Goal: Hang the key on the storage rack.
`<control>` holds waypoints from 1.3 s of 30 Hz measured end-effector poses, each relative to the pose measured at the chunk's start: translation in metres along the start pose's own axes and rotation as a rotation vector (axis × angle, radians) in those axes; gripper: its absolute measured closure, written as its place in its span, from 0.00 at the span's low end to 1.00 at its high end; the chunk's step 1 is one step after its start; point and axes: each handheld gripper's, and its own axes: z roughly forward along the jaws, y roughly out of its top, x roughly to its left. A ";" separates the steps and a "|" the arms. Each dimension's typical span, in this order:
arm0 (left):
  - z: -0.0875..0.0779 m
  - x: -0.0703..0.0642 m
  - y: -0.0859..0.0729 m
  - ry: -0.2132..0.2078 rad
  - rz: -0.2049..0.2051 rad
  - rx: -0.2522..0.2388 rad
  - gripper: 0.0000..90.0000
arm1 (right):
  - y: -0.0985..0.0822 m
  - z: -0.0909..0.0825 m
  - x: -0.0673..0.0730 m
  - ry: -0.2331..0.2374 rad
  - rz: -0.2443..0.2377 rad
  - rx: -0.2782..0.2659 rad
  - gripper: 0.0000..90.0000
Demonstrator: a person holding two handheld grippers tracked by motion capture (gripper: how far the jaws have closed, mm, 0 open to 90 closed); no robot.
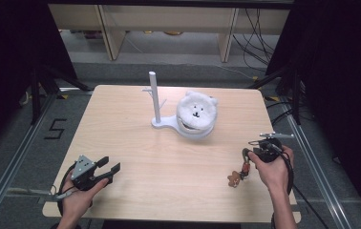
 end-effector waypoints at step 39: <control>-0.003 -0.008 0.000 -0.004 0.005 0.016 0.47 | -0.007 0.047 -0.018 -0.003 0.252 0.347 0.69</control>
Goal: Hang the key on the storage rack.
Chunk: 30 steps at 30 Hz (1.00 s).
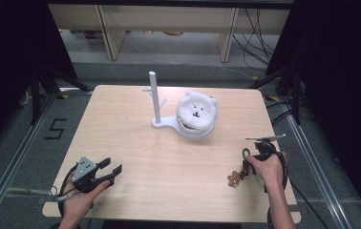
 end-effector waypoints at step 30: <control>0.002 -0.004 0.000 -0.016 0.012 -0.005 0.47 | -0.030 -0.030 0.030 0.160 -0.133 -0.204 0.89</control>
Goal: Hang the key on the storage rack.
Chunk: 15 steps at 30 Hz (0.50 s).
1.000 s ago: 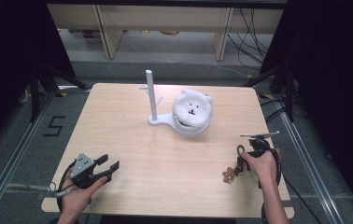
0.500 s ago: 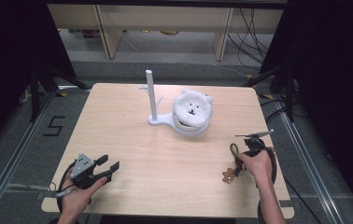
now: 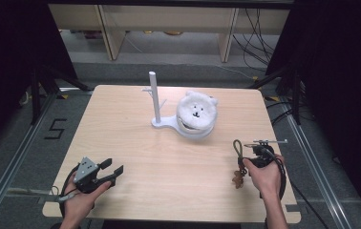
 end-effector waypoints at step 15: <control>0.004 -0.008 0.005 -0.047 -0.008 -0.011 0.47 | -0.017 0.002 0.051 0.129 -0.203 -0.214 0.89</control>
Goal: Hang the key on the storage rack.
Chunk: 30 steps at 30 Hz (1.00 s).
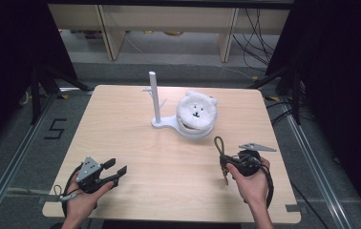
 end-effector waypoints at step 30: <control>0.044 -0.040 0.063 -0.239 -0.042 0.009 0.47 | 0.009 0.036 0.071 0.198 -0.161 -0.167 0.89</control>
